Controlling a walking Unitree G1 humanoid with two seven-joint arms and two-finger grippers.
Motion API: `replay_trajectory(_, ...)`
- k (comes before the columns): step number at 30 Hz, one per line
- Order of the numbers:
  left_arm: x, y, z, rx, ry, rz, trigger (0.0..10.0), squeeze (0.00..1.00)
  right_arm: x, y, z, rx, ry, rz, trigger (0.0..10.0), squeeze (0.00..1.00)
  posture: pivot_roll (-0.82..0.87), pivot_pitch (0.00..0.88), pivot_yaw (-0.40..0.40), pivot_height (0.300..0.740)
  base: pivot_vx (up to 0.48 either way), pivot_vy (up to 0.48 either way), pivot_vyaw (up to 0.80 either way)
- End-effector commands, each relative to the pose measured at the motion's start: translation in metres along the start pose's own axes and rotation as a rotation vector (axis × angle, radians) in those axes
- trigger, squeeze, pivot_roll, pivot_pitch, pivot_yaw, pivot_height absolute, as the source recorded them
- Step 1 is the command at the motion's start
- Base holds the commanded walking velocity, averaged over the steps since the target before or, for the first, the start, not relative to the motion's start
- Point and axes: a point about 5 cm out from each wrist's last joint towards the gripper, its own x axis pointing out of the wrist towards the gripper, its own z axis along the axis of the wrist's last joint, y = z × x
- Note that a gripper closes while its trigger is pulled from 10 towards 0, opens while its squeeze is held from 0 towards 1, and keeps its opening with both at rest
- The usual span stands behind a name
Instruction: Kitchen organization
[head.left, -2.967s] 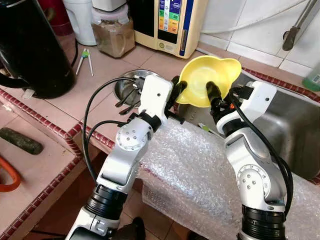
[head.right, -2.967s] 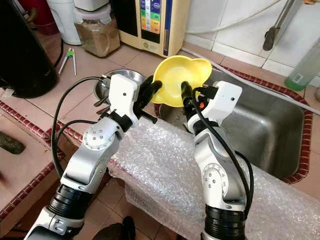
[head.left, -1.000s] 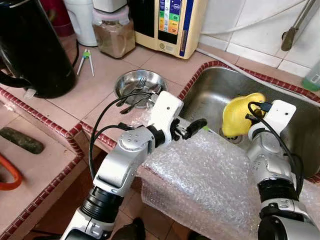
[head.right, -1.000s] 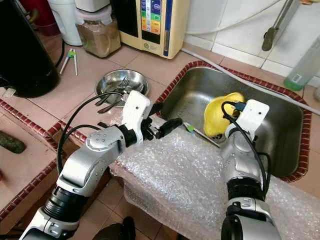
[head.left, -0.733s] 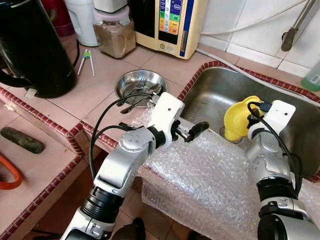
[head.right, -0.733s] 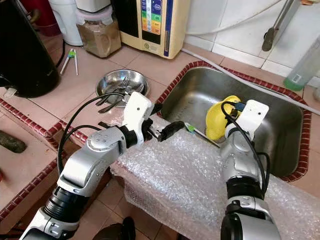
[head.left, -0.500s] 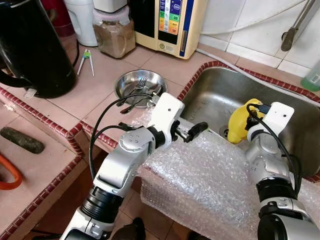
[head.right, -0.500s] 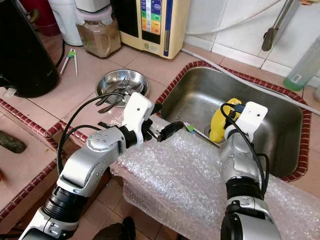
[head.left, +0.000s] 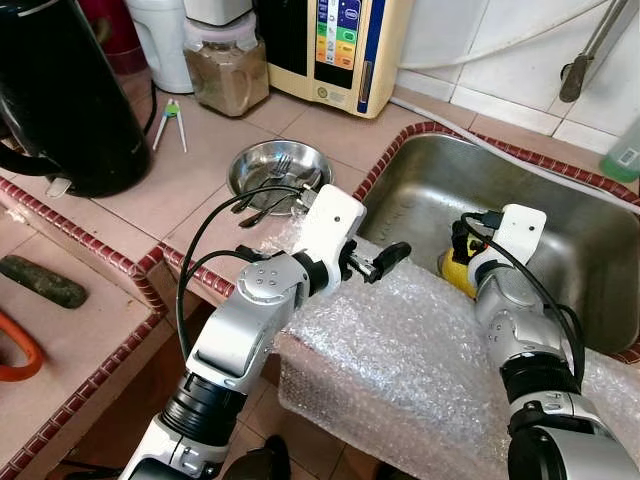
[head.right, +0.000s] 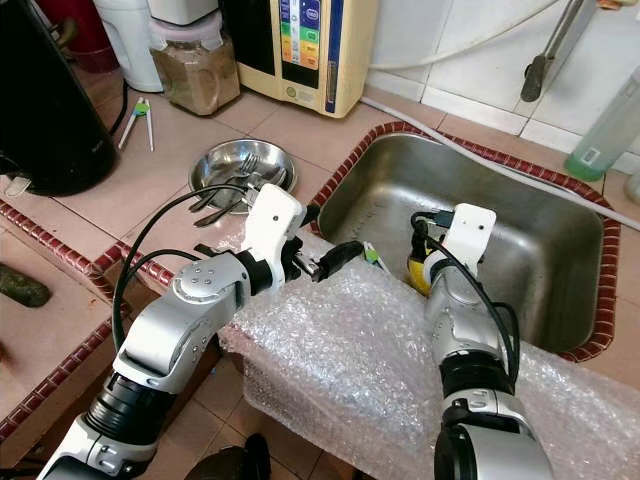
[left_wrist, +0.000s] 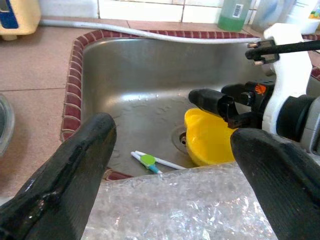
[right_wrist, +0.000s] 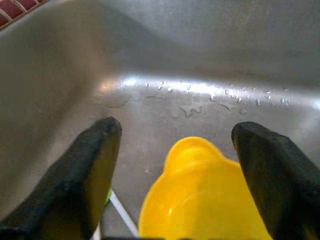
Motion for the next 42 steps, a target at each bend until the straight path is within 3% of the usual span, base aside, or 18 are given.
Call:
replay_trajectory(1, 0.001, 0.001, 0.003, 0.008, -0.016, 0.025, 10.0, 1.0, -0.001, -0.001, 0.001, 0.029, -0.003, -0.003, 10.0, 1.0, 0.05, 0.195, -0.001, 0.74, 0.0, 0.0, 0.0)
replay_trajectory(4, 0.0, 0.013, 0.009, 0.017, -0.061, 0.12, 10.0, 1.0, -0.002, 0.003, 0.007, 0.015, -0.04, 0.04, 10.0, 1.0, 0.05, 0.194, 0.0, 0.74, 0.0, 0.0, 0.0)
replay_trajectory(5, -0.002, 0.028, 0.015, 0.027, -0.091, 0.224, 10.0, 1.0, -0.005, 0.008, 0.014, 0.006, -0.086, 0.074, 10.0, 1.0, 0.05, 0.194, -0.001, 0.74, 0.0, 0.0, 0.0)
replay_trajectory(8, -0.004, 0.042, 0.018, 0.033, -0.101, 0.31, 10.0, 1.0, -0.009, 0.013, 0.018, 0.004, -0.121, 0.111, 10.0, 1.0, 0.05, 0.194, -0.001, 0.74, 0.0, 0.0, 0.0)
replay_trajectory(10, -0.011, 0.065, 0.018, 0.027, -0.088, 0.434, 10.0, 1.0, -0.018, 0.024, 0.024, -0.002, -0.169, 0.192, 10.0, 1.0, 0.05, 0.196, -0.002, 0.74, 0.0, 0.0, 0.0)
replay_trajectory(16, -0.019, 0.087, 0.016, 0.035, -0.061, 0.516, 10.0, 1.0, -0.036, 0.038, 0.033, -0.039, -0.224, 0.307, 10.0, 1.0, 0.05, 0.198, -0.002, 0.74, 0.0, 0.0, 0.0)
replay_trajectory(18, -0.022, 0.098, 0.011, 0.019, -0.01, 0.546, 10.0, 1.0, -0.047, 0.042, 0.038, -0.074, -0.235, 0.362, 10.0, 1.0, 0.05, 0.197, -0.002, 0.74, 0.0, 0.0, 0.0)
replay_trajectory(19, -0.022, 0.1, 0.009, 0.013, 0.017, 0.544, 10.0, 1.0, -0.052, 0.043, 0.04, -0.095, -0.242, 0.381, 10.0, 0.32, 0.05, 0.197, -0.002, 0.74, 0.0, 0.0, 0.0)
replay_trajectory(20, -0.021, 0.101, 0.008, 0.008, 0.035, 0.531, 10.0, 1.0, -0.056, 0.043, 0.042, -0.111, -0.247, 0.394, 10.0, 0.0, 0.05, 0.197, -0.002, 0.74, 0.0, 0.0, 0.0)
replay_trajectory(21, -0.02, 0.103, 0.008, -0.015, 0.044, 0.522, 10.0, 0.64, -0.062, 0.044, 0.044, -0.128, -0.252, 0.416, 10.0, 0.0, 0.04, 0.192, -0.002, 0.74, 0.0, 0.0, 0.0)
replay_trajectory(22, -0.02, 0.103, 0.008, -0.015, 0.044, 0.522, 10.0, 0.64, -0.062, 0.044, 0.044, -0.128, -0.252, 0.416, 10.0, 0.0, 0.04, 0.192, -0.002, 0.74, 0.0, 0.0, 0.0)
replay_trajectory(23, -0.019, 0.103, 0.008, -0.011, 0.055, 0.512, 10.0, 0.4, -0.064, 0.045, 0.045, -0.131, -0.253, 0.423, 10.0, 0.0, 0.04, 0.19, -0.001, 0.74, 0.0, 0.0, 0.0)
replay_trajectory(24, -0.018, 0.104, 0.008, -0.005, 0.065, 0.502, 10.0, 0.0, -0.068, 0.046, 0.045, -0.136, -0.251, 0.434, 10.0, 0.0, 0.03, 0.189, 0.0, 0.74, 0.0, 0.0, 0.0)
replay_trajectory(28, -0.013, 0.103, 0.013, -0.002, 0.067, 0.459, 10.0, 0.0, -0.085, 0.058, 0.044, -0.157, -0.23, 0.557, 10.0, 0.0, 0.03, 0.187, 0.002, 0.74, 0.0, 0.0, 0.0)
replay_trajectory(31, -0.01, 0.104, 0.018, -0.008, 0.075, 0.432, 10.0, 0.0, -0.099, 0.063, 0.039, -0.225, -0.194, 0.635, 10.0, 0.0, 0.03, 0.188, 0.005, 0.74, 0.0, 0.0, 0.0)
replay_trajectory(38, -0.009, 0.106, 0.017, -0.038, 0.124, 0.403, 10.0, 0.0, -0.103, 0.061, 0.037, -0.247, -0.169, 0.633, 10.0, 0.0, 0.03, 0.188, 0.008, 0.74, 0.0, 0.0, 0.0)
replay_trajectory(39, -0.008, 0.106, 0.019, -0.053, 0.128, 0.396, 9.3, 0.0, -0.104, 0.062, 0.038, -0.255, -0.166, 0.637, 10.0, 0.0, 0.03, 0.188, 0.008, 0.74, 0.0, 0.0, 0.0)
replay_trajectory(42, -0.008, 0.105, 0.019, -0.058, 0.14, 0.385, 8.9, 0.0, -0.105, 0.062, 0.039, -0.257, -0.164, 0.641, 10.0, 0.0, 0.03, 0.188, 0.008, 0.74, 0.0, 0.0, 0.0)
